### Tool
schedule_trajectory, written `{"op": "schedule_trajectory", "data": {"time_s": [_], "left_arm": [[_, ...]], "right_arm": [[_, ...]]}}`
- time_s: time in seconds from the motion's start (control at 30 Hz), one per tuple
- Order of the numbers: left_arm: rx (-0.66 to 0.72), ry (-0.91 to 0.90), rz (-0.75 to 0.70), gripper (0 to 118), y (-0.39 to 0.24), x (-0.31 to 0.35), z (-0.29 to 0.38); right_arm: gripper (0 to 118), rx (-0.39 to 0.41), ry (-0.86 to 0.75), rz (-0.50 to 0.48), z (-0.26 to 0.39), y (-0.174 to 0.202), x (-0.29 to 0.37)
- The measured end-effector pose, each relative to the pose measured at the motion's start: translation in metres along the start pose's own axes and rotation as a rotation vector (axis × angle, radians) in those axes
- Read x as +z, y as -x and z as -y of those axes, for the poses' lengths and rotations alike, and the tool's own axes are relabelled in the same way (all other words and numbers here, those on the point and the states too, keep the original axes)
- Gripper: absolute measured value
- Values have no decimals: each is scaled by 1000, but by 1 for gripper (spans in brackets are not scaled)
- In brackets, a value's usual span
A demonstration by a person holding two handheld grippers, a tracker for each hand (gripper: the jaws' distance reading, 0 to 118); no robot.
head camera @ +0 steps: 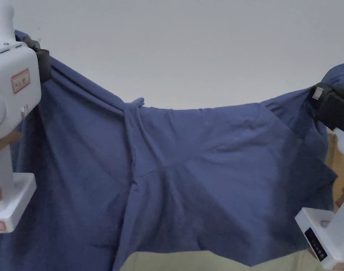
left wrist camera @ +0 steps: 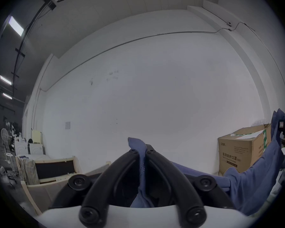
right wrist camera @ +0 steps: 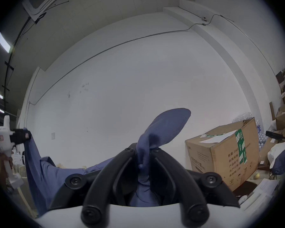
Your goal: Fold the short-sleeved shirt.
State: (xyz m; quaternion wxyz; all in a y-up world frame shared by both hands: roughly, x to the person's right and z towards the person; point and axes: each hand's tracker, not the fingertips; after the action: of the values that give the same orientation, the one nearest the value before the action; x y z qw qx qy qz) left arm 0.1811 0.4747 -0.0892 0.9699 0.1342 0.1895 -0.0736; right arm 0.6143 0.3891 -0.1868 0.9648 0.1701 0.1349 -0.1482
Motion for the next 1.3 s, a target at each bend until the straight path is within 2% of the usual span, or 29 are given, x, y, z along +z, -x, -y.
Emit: {"op": "schedule_trajectory", "data": {"time_s": [0.07,0.17,0.47,0.6,0.67,0.8,0.93,0.97,1.03,1.1,1.13,1.3], "left_arm": [[30,14,12,1,7,-4,4],[24,40,-7,1,8,-13,12],[44,154,5,1,3,-66,54],[40,230,4,1,-7,-117,83],[53,265,12,1,-15,-152,101],[18,333,14,1,-36,-224,140],[31,375,18,1,-49,-290,183],[35,395,11,1,-51,-303,193],[52,399,8,1,-56,-304,207],[111,427,6,1,-57,-305,233],[97,447,25,1,-56,-315,252],[101,628,33,1,-54,-270,344]], "right_arm": [[12,-3,3,-9,-4,0,-4],[12,58,13,24,-2,0,-8],[12,53,125,34,19,-11,-51],[12,31,228,32,38,-24,-102],[12,53,293,39,54,-31,-141],[12,39,370,67,97,-48,-211],[12,105,443,72,143,-56,-268],[12,90,447,73,156,-59,-278],[12,51,467,68,178,-67,-289],[12,54,492,76,203,-70,-285],[12,61,506,83,216,-74,-284],[12,-22,677,91,295,-101,-244]]}}
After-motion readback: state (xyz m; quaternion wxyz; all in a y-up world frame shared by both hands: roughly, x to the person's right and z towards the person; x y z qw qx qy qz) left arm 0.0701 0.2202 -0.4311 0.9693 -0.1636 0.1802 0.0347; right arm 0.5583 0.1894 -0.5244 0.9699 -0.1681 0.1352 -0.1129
